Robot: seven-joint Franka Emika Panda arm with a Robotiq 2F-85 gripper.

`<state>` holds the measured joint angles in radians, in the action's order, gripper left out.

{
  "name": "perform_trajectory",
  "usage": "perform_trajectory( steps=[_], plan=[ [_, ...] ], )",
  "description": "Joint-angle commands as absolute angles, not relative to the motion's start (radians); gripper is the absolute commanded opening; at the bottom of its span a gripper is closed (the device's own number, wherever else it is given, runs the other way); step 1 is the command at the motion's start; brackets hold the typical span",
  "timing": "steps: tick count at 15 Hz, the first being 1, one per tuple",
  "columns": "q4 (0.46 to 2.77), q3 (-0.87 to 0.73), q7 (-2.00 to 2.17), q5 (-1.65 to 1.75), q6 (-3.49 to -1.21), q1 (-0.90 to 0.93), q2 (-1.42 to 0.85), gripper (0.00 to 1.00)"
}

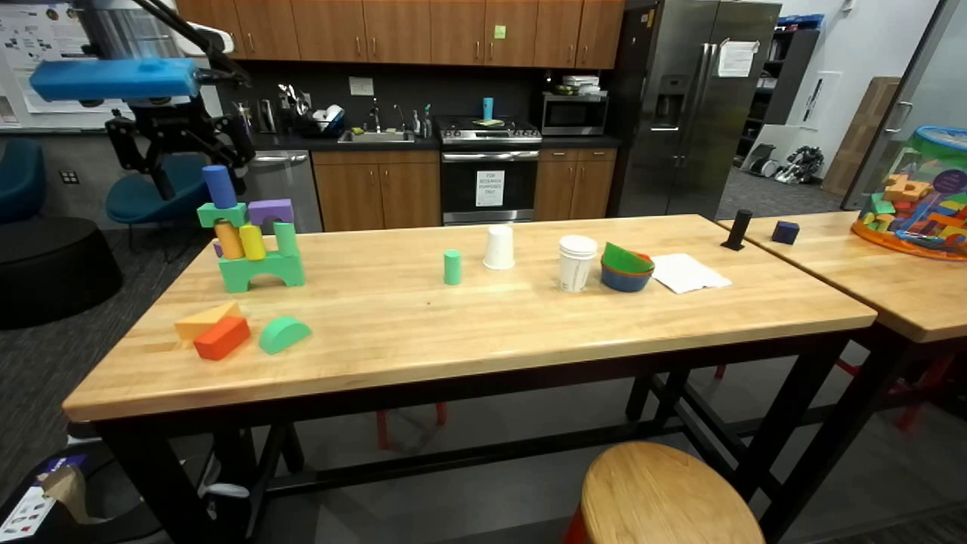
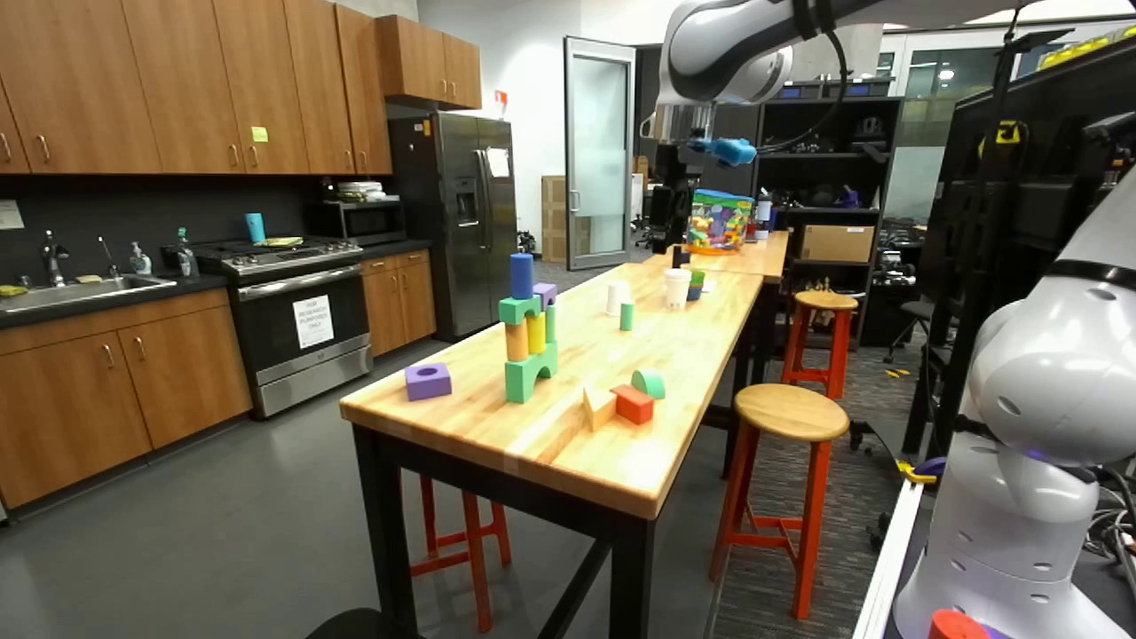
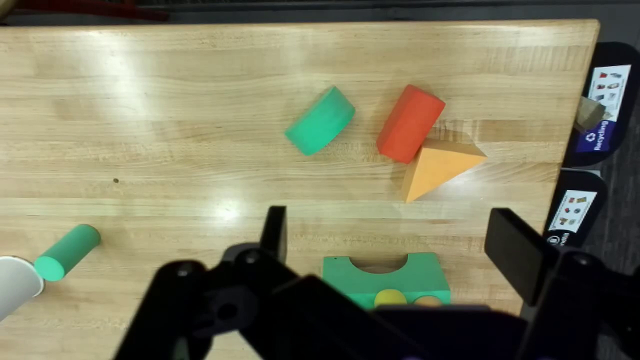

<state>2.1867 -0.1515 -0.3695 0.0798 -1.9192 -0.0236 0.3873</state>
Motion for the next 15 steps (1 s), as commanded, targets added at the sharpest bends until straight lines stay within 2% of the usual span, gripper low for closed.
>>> perform_trajectory(
  steps=[1, 6, 15],
  plan=[
    [2.185, -0.147, -0.371, 0.078, -1.917, -0.029, 0.386, 1.00],
    [2.196, -0.155, -0.324, 0.137, -2.033, -0.066, 0.290, 1.00],
    [2.038, -0.178, -0.174, 0.173, -2.254, -0.162, 0.047, 1.00]
  ],
)
